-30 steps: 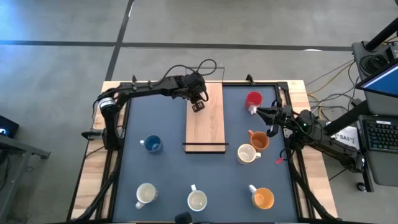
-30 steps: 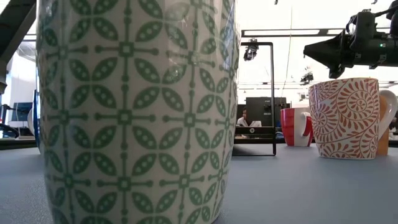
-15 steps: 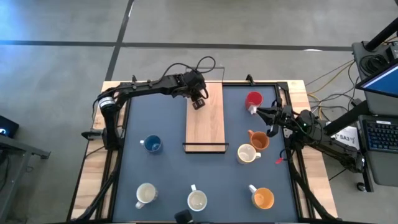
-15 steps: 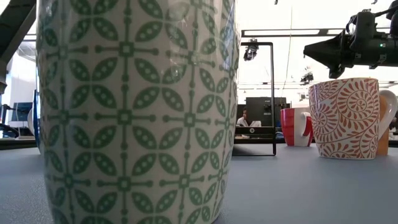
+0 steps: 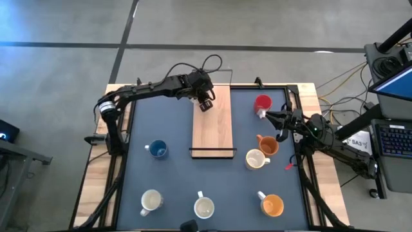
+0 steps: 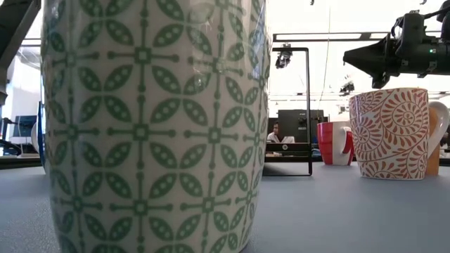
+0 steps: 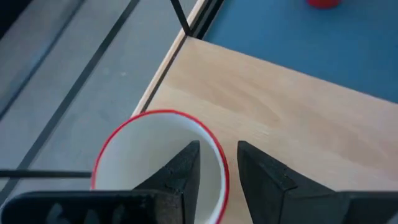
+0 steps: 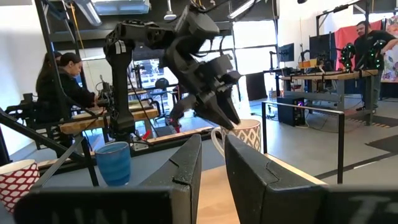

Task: Place coffee mugs
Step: Put the red mug on the shelf

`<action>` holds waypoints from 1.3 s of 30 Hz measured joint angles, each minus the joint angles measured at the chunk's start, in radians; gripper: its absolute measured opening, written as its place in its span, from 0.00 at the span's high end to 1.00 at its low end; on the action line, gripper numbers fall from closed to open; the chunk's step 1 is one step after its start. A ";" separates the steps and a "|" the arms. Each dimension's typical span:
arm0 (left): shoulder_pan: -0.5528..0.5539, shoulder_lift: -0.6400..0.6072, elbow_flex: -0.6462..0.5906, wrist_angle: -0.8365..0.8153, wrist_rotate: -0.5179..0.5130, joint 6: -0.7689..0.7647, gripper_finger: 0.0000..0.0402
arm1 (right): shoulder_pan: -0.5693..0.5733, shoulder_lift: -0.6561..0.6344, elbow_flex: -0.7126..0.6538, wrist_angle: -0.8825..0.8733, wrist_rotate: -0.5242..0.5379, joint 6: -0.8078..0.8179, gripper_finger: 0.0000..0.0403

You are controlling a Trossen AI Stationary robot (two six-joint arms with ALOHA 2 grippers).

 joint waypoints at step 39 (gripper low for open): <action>-0.110 -1.047 -1.045 0.478 -0.003 -0.253 0.78 | 0.000 0.000 0.000 -0.001 0.000 0.000 0.85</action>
